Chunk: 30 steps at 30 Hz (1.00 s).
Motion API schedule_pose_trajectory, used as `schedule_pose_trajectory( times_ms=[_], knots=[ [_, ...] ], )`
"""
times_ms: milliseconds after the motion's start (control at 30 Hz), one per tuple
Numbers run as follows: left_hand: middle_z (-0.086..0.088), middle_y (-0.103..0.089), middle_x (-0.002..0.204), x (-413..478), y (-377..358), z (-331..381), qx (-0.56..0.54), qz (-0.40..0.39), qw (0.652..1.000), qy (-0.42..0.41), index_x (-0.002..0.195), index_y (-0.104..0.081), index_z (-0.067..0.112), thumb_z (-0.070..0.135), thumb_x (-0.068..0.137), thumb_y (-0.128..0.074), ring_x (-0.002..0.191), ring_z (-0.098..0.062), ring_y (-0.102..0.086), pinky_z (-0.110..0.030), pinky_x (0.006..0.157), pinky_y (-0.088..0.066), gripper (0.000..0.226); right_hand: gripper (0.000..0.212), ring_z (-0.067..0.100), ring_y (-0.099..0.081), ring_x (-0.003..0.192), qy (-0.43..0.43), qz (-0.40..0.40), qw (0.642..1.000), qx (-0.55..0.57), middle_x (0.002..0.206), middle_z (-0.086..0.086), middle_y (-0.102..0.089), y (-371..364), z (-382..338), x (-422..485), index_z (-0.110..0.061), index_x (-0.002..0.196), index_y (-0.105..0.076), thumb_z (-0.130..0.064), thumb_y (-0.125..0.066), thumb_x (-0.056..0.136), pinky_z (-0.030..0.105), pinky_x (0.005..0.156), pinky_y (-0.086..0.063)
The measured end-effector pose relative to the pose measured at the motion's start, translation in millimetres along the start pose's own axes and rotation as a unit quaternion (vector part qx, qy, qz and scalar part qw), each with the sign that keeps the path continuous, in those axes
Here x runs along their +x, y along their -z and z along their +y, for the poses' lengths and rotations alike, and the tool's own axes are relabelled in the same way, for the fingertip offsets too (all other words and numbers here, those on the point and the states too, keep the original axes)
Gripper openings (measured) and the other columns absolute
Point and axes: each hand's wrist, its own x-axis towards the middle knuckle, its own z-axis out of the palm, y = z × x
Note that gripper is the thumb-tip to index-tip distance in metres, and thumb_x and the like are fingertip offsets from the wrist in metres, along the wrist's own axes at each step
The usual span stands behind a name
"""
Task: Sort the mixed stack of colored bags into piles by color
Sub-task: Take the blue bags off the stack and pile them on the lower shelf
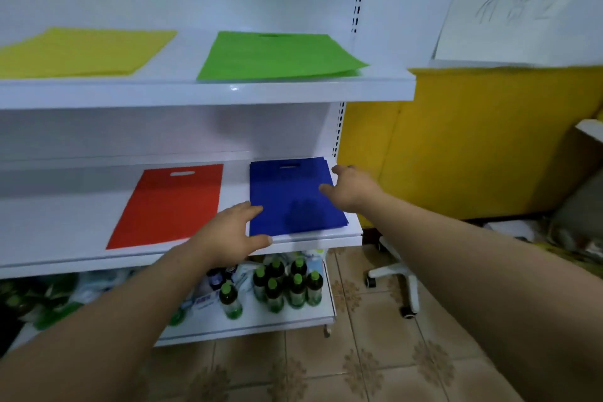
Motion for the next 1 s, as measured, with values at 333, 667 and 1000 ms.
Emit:
schedule_pose_trajectory(
  times_ms=[333,667,1000],
  knots=[
    [-0.002,-0.036,0.151,-168.0,109.6,-0.7,0.017,0.128,0.99,-0.055,0.143,-0.038,0.019,0.046,0.083,-0.065,0.135,-0.018,-0.038,-0.032,0.112,-0.029,0.071,0.064,0.028,-0.042,0.131,0.055,0.107,0.993,0.019,0.148,0.009,-0.04,105.0,-120.9,-153.3,-0.012,0.147,-0.033,-0.046,-0.048,0.095,0.037,0.106,-0.036],
    [-0.002,-0.031,0.153,-250.0,200.6,-61.2,0.002,0.215,0.977,-0.001,0.145,-0.036,0.017,0.037,0.088,-0.064,0.139,-0.016,-0.03,-0.024,0.11,-0.022,0.066,0.063,0.028,-0.038,0.134,0.154,0.135,0.978,0.03,0.149,0.009,-0.04,159.4,-248.6,-177.1,-0.01,0.147,-0.033,-0.044,-0.048,0.096,0.032,0.104,-0.034],
    [0.004,-0.034,0.151,-234.7,285.4,-137.7,0.032,0.294,0.952,0.081,0.144,-0.037,0.023,0.042,0.086,-0.063,0.137,-0.013,-0.033,-0.023,0.109,-0.025,0.067,0.063,0.026,-0.042,0.13,0.229,0.144,0.961,0.059,0.133,0.008,-0.056,182.1,-351.6,-78.3,-0.013,0.146,-0.034,-0.048,-0.047,0.095,0.033,0.1,-0.036]
  ],
)
